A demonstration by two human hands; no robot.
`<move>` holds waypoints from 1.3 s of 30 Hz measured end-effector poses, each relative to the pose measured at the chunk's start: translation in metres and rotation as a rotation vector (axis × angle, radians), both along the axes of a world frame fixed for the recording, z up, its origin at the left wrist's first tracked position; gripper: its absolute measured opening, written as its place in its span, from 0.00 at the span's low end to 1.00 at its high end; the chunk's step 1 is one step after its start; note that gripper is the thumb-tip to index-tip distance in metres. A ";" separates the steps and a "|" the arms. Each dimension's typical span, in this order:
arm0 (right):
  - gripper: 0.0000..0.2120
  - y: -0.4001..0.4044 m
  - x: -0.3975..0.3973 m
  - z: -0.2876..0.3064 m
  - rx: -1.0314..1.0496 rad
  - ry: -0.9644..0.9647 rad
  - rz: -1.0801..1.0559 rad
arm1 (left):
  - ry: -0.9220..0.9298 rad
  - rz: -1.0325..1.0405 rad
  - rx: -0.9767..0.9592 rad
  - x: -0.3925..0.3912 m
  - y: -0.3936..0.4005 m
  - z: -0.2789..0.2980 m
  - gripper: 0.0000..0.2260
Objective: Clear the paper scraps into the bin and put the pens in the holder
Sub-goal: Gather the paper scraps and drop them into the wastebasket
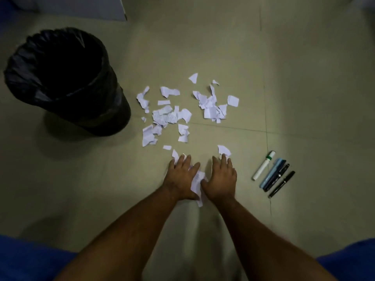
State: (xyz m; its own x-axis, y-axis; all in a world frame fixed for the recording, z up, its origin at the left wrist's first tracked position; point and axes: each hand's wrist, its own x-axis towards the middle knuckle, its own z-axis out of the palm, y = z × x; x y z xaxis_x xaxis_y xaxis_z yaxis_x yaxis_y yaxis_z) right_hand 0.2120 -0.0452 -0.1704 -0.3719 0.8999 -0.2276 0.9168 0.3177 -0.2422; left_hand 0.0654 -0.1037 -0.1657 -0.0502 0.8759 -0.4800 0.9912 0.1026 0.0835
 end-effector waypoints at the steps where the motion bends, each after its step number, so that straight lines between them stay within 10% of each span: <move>1: 0.39 -0.002 0.002 -0.002 -0.019 -0.003 -0.008 | 0.003 -0.013 0.027 0.001 0.000 -0.006 0.54; 12: 0.32 0.036 -0.019 -0.018 0.025 0.254 -0.025 | 0.007 0.310 0.364 -0.026 0.043 -0.001 0.34; 22: 0.29 0.049 -0.078 -0.022 -0.126 0.275 0.046 | -0.015 0.313 0.399 -0.045 0.032 -0.016 0.28; 27: 0.30 0.071 -0.123 -0.016 -0.074 0.318 0.030 | -0.062 0.659 0.432 -0.091 0.051 -0.008 0.33; 39: 0.29 0.074 -0.112 -0.023 -0.184 0.332 0.185 | -0.236 0.472 0.241 -0.092 0.059 0.000 0.23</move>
